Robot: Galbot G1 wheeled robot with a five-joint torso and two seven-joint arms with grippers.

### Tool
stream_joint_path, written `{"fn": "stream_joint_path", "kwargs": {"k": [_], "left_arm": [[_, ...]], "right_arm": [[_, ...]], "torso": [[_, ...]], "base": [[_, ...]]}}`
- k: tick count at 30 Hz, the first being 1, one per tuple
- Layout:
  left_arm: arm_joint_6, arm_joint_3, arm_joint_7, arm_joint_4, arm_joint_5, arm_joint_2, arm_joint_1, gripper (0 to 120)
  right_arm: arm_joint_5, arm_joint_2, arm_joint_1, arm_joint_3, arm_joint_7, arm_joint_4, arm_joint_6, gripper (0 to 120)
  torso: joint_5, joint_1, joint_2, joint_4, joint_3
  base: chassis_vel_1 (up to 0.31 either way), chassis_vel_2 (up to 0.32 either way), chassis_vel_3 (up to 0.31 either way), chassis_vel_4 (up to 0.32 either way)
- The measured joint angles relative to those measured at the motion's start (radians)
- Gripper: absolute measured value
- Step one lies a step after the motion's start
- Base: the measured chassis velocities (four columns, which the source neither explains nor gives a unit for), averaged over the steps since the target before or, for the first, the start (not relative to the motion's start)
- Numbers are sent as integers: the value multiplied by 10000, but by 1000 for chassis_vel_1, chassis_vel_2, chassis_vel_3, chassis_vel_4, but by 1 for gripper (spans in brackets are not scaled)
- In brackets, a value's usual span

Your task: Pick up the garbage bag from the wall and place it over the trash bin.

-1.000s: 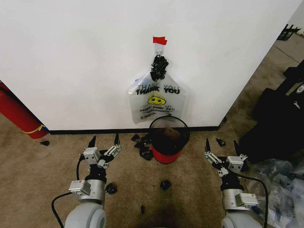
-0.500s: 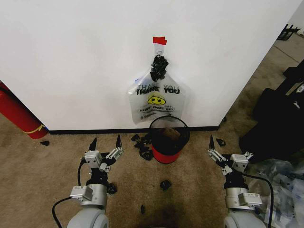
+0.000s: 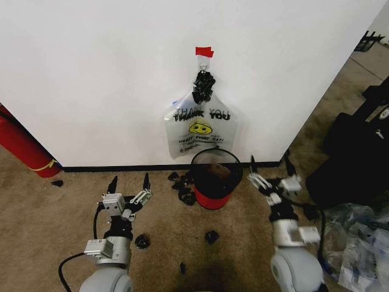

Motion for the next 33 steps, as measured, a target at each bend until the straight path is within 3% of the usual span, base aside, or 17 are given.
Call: {"fn": "stream_joint_path", "kwargs": {"k": [4,7,14,21,27,33], "left_arm": [[167,74,92,109,12,96,-204,100],[308,191,130,216,112,-35,-365,100],[330,243,146,408,247,-123,-441,100],[187,41,126,610,227,32,-465,100],[83,-53,93,704,161,155,-459,100],[-14,-99,76,831,125,211,-458,100]], "right_arm": [[226,-61,1091,-307,-99,-445,-112,100],[222,58,2855,-993,-248,-1927,246,100],[324,912,4944,-2159,-361,-4669,1512,100],[114,1823,5852,-2058,-390,-5944,1753,100],[-158,1848,6432,-1824,-373,-6762,1733,100],[-175,1849,6783,-1780,-387,-7230,1799,84]], "torso": [[-3,0,1,-7,0],[-3,1,0,-1,1],[-2,1,0,-1,2],[-2,1,0,-2,1],[-2,1,2,-5,0],[-1,1,2,-4,-1]], "base": [[0,0,0,0],[0,0,0,0],[0,0,0,0],[0,0,0,0],[0,0,0,0],[0,0,0,0]]}}
